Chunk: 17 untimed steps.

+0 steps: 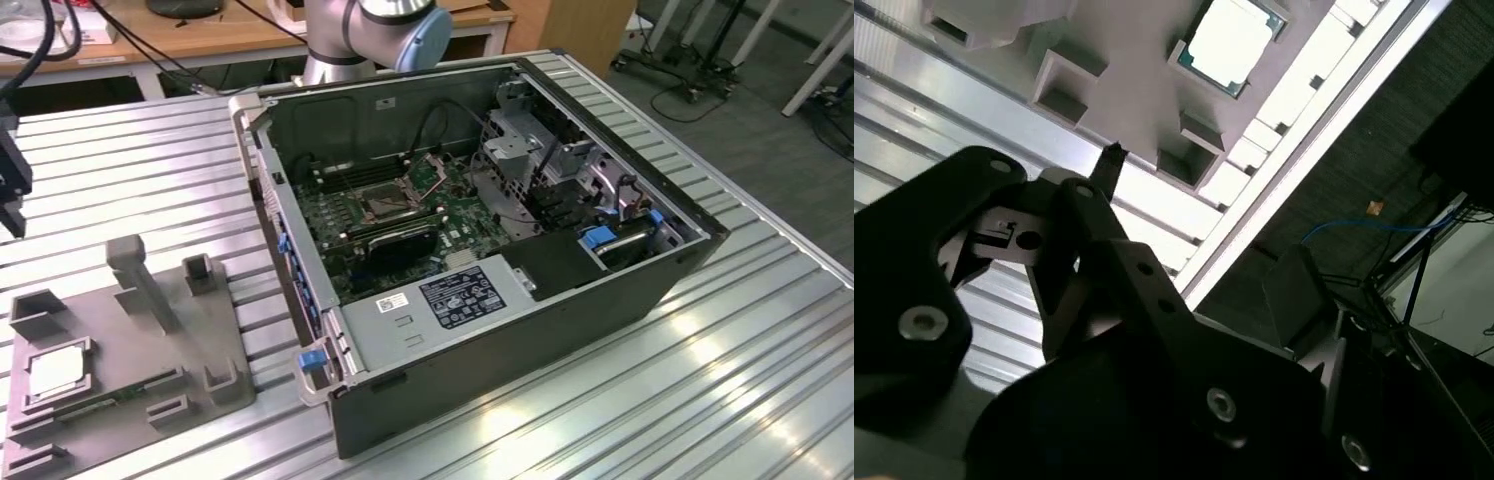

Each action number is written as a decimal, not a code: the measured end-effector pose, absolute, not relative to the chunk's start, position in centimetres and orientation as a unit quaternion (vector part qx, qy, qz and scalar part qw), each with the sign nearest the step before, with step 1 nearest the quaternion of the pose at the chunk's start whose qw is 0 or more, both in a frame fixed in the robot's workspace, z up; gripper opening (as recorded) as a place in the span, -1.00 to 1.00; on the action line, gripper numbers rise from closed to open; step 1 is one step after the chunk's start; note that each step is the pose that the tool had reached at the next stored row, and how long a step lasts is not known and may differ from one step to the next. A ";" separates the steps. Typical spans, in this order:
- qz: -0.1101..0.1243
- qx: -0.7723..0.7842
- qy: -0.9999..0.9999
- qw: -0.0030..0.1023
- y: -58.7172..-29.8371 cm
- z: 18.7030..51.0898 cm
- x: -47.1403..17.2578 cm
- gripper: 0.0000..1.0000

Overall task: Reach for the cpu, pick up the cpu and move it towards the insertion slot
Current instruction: 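Reach for the cpu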

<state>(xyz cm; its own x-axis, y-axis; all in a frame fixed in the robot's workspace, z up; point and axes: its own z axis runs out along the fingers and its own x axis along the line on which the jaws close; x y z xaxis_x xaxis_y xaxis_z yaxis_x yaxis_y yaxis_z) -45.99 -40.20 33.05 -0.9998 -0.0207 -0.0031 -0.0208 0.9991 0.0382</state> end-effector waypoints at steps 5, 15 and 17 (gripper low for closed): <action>0.019 -0.011 1.000 0.002 -41.3 32.2 -46.2 0.65; 0.021 -0.020 1.000 0.001 -43.2 30.6 -46.4 0.65; 0.021 -0.023 0.999 0.001 -43.4 30.4 -46.4 0.65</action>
